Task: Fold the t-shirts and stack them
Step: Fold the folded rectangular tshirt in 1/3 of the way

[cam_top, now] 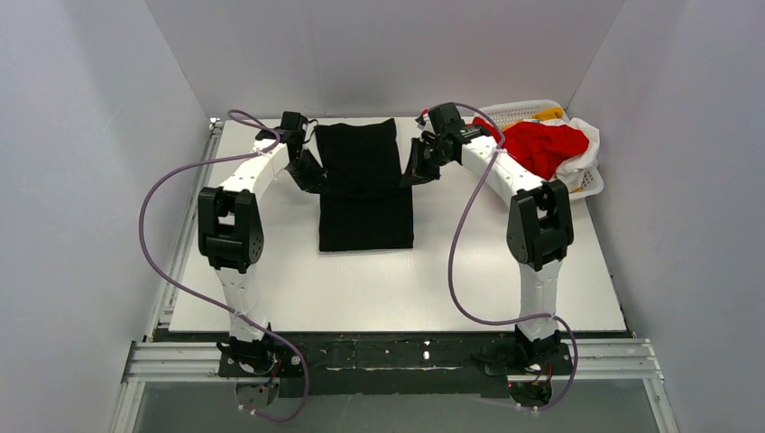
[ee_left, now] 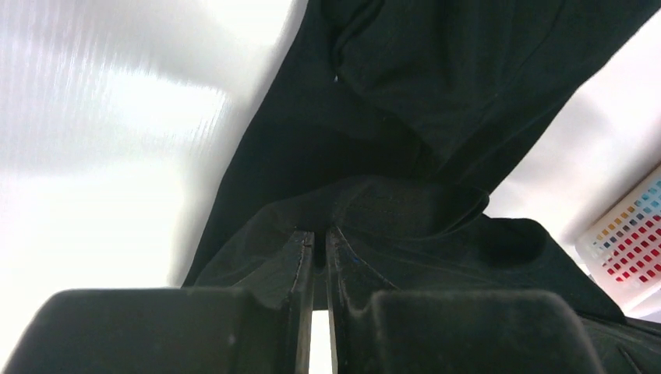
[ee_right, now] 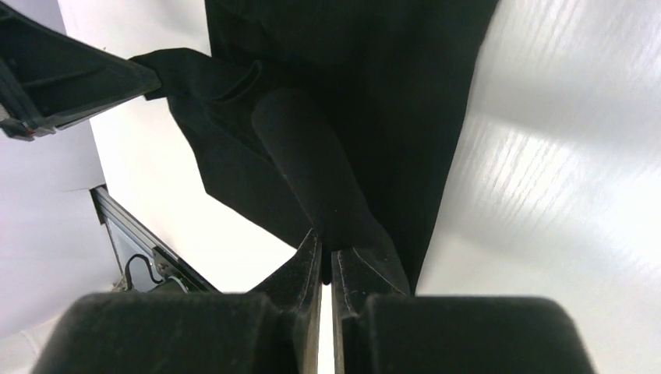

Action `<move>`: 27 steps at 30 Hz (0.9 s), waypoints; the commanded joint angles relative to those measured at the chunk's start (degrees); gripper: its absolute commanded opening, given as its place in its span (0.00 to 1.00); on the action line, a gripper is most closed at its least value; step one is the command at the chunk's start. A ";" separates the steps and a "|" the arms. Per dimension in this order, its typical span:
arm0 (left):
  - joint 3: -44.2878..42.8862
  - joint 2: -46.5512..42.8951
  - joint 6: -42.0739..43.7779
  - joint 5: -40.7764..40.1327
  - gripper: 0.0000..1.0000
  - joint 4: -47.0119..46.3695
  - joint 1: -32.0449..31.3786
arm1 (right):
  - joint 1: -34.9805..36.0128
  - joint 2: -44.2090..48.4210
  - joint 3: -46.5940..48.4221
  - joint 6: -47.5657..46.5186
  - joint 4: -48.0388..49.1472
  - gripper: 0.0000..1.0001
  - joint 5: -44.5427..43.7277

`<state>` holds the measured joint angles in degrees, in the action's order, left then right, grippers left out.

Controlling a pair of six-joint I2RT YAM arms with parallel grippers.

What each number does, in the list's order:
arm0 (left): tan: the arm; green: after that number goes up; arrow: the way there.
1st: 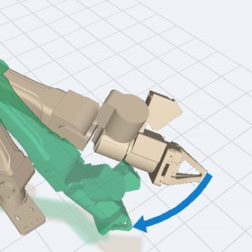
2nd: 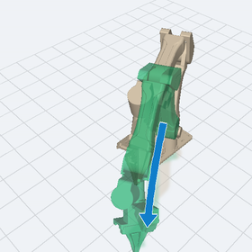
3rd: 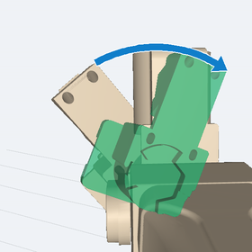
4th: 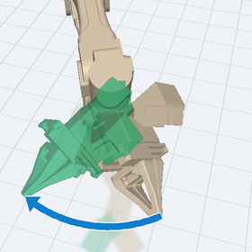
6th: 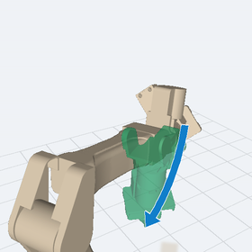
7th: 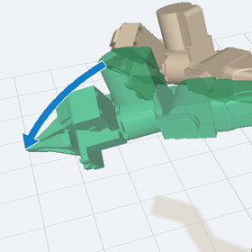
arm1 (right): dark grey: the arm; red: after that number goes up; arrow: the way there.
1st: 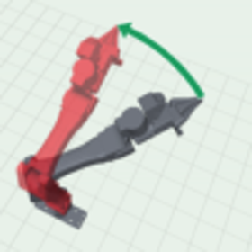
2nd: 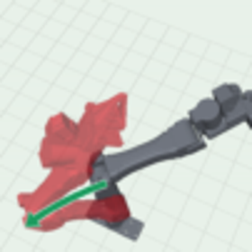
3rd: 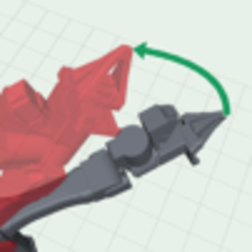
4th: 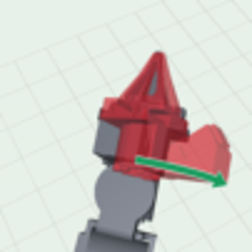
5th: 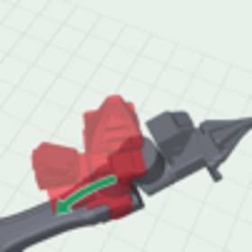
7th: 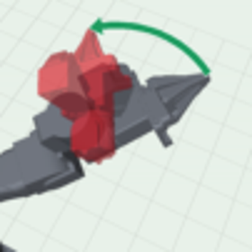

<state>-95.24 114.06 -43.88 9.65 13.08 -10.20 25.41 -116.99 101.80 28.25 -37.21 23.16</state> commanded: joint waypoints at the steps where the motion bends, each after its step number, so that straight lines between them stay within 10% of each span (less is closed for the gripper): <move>1: -3.30 3.40 2.23 0.15 0.07 8.23 0.56 | -0.62 -3.76 4.50 -4.62 1.40 0.11 4.45; 9: -6.52 6.15 1.89 -5.82 0.21 10.39 0.70 | -1.46 -12.31 11.11 -7.40 2.42 0.20 4.74; 11: -7.05 6.23 2.25 -5.87 0.57 10.72 0.91 | -1.59 -14.32 13.07 -7.25 2.64 0.35 3.98; 15: -6.26 4.18 3.48 -4.35 0.97 10.59 0.97 | -1.67 -16.06 16.85 -8.35 1.04 0.59 -0.07; 18: -4.13 0.26 5.08 -3.03 0.98 10.35 1.01 | -1.68 -13.86 16.15 -8.97 0.25 0.76 -3.86; 27: 20.18 -20.05 5.21 1.49 0.98 4.66 0.90 | -1.37 0.75 0.30 -8.03 3.73 0.84 -7.64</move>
<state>-84.93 103.59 -38.87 7.99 14.63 -9.45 24.01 -126.48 109.03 20.14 -35.92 16.60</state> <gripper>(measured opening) 0.981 0.837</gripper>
